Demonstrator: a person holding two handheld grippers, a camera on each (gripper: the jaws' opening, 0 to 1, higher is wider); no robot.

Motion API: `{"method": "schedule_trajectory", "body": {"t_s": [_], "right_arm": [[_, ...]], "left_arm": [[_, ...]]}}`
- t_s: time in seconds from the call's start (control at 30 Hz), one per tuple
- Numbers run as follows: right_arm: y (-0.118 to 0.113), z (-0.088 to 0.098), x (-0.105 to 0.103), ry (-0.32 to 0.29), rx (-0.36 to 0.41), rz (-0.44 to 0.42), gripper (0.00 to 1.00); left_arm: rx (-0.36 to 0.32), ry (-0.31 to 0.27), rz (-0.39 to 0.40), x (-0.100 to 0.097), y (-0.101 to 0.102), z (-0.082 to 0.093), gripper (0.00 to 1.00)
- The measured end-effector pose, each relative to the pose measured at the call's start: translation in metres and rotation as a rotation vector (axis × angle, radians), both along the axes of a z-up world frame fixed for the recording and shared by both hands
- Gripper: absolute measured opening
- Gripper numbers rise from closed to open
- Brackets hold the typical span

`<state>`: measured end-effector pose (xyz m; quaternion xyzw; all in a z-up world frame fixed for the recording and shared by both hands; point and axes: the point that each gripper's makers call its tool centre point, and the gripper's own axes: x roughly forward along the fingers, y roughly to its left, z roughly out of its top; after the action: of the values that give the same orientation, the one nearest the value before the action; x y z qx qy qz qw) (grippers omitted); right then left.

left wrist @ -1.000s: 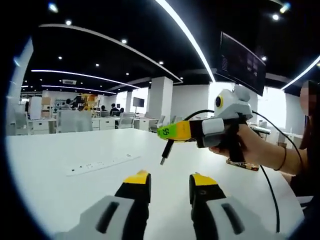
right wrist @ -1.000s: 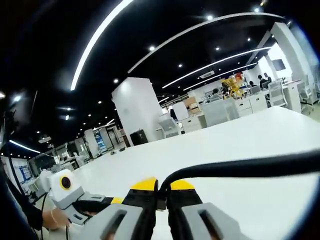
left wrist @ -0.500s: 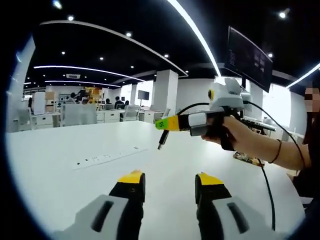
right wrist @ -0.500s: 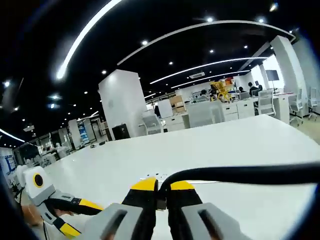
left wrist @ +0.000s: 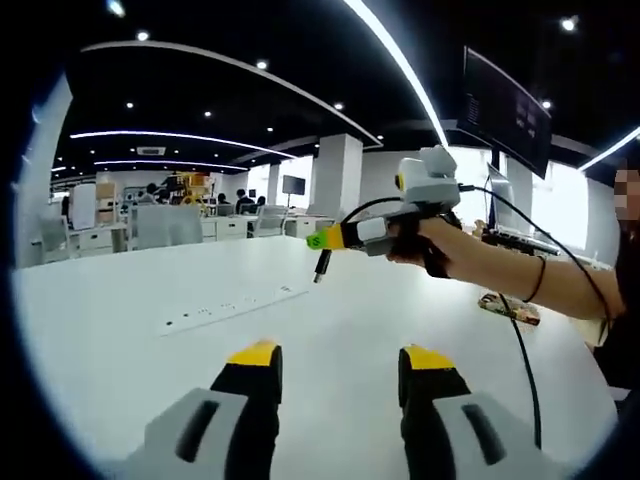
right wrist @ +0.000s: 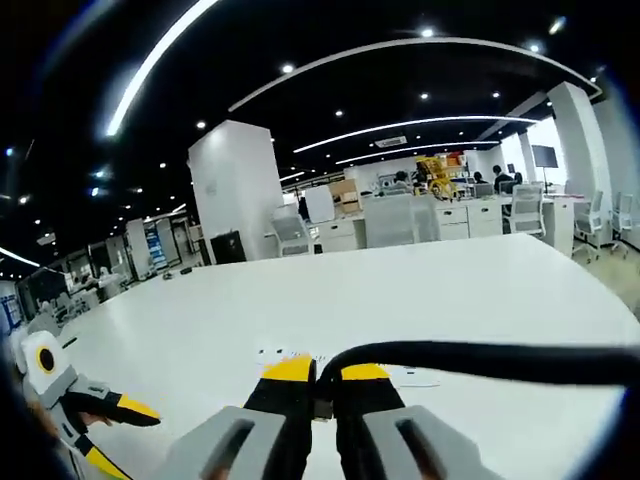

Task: Find the data cable on the table. Grasp the USB connector end of the cable and insert it into the USB port on the table

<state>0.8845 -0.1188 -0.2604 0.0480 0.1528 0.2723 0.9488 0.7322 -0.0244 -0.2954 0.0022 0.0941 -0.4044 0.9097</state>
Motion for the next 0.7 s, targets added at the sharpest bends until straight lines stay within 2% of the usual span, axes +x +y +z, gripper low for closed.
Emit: {"method": "schedule_trajectory", "body": {"t_s": [0.23,0.43,0.57,0.7], "right_arm": [[-0.005,-0.003,0.026,0.007,-0.05,-0.023,0.08],[-0.004,-0.016,0.046,0.012,-0.107,-0.027,0.08],[-0.007,-0.022,0.06,0.012,-0.156,-0.052,0.08],[-0.013,-0.028,0.071,0.026,-0.165,-0.08,0.08]], "left_arm": [[0.007,0.005,0.008,0.0,0.004,-0.002,0.47],[0.02,0.014,0.004,-0.001,0.006,-0.006,0.46],[-0.002,0.015,0.009,0.0,0.007,-0.004,0.47],[0.011,0.002,0.014,-0.001,0.006,-0.001,0.48]]}}
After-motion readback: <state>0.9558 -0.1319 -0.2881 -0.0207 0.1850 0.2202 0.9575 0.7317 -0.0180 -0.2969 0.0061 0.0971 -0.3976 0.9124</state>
